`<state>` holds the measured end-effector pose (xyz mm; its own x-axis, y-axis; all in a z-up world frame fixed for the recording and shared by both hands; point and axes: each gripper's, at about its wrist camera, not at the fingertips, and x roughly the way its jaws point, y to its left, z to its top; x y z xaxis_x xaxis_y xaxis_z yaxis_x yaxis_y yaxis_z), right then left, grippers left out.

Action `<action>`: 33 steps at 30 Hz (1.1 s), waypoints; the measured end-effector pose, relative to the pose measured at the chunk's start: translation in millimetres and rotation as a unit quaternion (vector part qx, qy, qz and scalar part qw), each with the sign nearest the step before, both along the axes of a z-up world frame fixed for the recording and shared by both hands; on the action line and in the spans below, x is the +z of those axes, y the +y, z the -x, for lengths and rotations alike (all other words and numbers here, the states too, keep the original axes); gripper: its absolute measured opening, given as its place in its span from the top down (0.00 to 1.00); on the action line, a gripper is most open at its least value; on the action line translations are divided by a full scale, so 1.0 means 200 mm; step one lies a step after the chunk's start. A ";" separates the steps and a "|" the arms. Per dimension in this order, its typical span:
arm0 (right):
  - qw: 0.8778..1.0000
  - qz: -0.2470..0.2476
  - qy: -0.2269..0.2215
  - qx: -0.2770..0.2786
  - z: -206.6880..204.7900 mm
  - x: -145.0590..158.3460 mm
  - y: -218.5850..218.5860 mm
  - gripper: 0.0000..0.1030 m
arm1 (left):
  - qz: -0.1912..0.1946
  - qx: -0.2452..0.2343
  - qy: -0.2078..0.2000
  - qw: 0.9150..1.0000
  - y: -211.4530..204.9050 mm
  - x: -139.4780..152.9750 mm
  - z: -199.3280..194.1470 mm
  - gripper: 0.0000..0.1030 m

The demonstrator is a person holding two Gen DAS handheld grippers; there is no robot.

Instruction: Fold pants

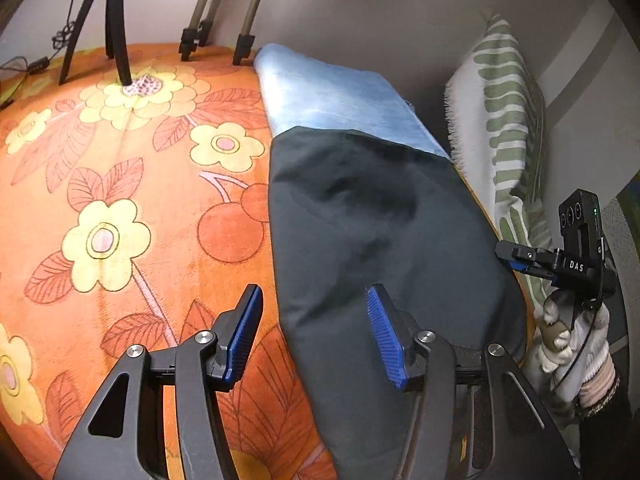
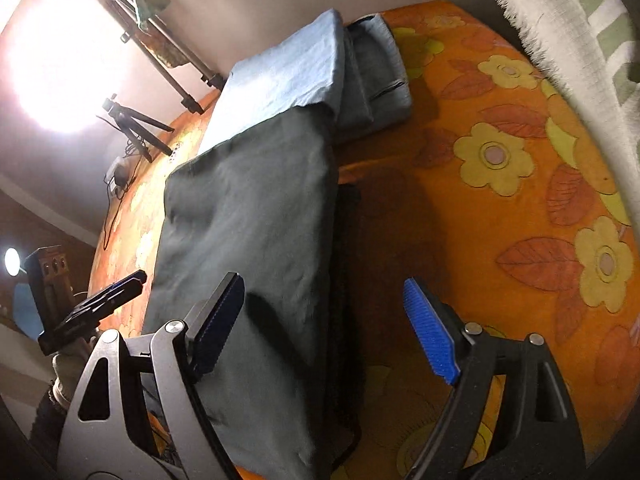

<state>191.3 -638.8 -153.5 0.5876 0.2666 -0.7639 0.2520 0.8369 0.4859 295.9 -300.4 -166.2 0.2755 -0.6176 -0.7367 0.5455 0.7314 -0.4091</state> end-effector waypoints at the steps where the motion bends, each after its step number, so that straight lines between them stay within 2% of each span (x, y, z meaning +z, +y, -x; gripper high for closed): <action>1: 1.000 -0.002 0.003 0.003 -0.02 -0.01 0.00 0.18 | 0.000 0.001 0.003 1.000 -0.01 -0.01 -0.01 0.48; 6: 1.000 -0.028 0.003 0.014 -0.06 -0.07 0.01 0.18 | 0.007 0.006 0.020 1.000 -0.04 -0.06 -0.04 0.48; 11: 0.998 -0.059 -0.003 0.026 -0.08 -0.12 0.00 0.18 | 0.017 0.008 0.015 1.000 -0.05 -0.07 -0.05 0.48; 15: 0.998 -0.058 -0.011 0.037 -0.08 -0.12 0.01 0.17 | 0.027 0.008 0.016 0.999 -0.08 -0.07 -0.07 0.48; 17: 0.998 -0.052 -0.015 0.036 -0.07 -0.12 0.02 0.24 | 0.029 0.006 0.013 0.999 -0.10 -0.08 -0.07 0.49; 18: 0.997 -0.066 -0.019 0.044 -0.06 -0.12 0.03 0.39 | 0.030 0.005 0.013 0.999 -0.11 -0.08 -0.07 0.49; 19: 0.995 -0.086 -0.017 0.047 -0.06 -0.14 0.03 0.39 | 0.030 0.003 0.010 0.999 -0.12 -0.08 -0.06 0.50; 21: 0.996 -0.078 -0.025 0.041 -0.05 -0.14 0.04 0.39 | 0.034 0.001 0.008 0.999 -0.13 -0.08 -0.07 0.50; 22: 0.996 -0.075 -0.027 0.039 -0.05 -0.13 0.05 0.42 | 0.038 0.001 0.009 0.999 -0.14 -0.08 -0.07 0.50; 26: 0.996 -0.068 -0.040 0.029 -0.01 -0.12 0.08 0.57 | 0.042 0.019 0.014 0.999 -0.14 -0.10 -0.09 0.84; 29: 0.998 -0.044 -0.048 0.027 0.01 -0.06 0.14 0.66 | 0.038 0.015 -0.002 0.999 -0.15 -0.07 -0.06 0.91; 33: 0.998 -0.018 -0.055 0.025 0.04 0.01 0.21 0.72 | 0.037 0.008 -0.032 0.999 -0.16 0.00 0.00 0.92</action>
